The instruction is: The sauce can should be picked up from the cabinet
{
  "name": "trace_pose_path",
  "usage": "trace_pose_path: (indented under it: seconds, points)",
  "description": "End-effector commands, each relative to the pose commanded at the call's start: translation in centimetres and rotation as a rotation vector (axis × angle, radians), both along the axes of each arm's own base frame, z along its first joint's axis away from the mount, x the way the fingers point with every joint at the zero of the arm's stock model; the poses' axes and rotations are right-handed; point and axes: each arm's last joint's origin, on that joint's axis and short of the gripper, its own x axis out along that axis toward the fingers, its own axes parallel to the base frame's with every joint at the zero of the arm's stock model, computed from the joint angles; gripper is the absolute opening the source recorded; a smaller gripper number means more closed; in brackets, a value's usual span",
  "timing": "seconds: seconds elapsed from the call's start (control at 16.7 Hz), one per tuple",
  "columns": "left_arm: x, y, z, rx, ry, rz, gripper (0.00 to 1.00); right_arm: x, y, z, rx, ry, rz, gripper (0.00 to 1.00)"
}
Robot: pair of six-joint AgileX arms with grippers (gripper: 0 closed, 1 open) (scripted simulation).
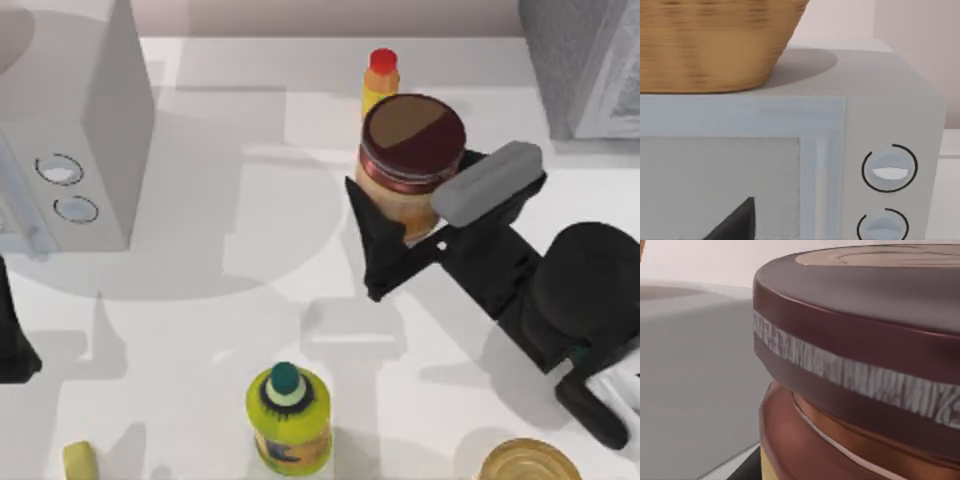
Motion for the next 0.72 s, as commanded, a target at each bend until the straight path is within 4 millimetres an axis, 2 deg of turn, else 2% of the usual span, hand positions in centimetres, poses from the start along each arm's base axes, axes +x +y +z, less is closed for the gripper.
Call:
trace_pose_path:
  seconds: [0.18, 0.3, 0.72]
  points:
    - [0.0, 0.0, 0.0, 0.0, 0.0, 0.0, 1.0, -0.9, 2.1, -3.4, -0.032, 0.046, 0.08, 0.0]
    - [0.0, 0.0, 0.0, 0.0, 0.0, 0.0, 1.0, -1.3, 2.9, -4.7, -0.048, 0.068, 0.112, 0.0]
    - [0.0, 0.0, 0.0, 0.0, 0.0, 0.0, 1.0, -1.4, 2.9, -5.1, -0.052, 0.078, 0.116, 0.0]
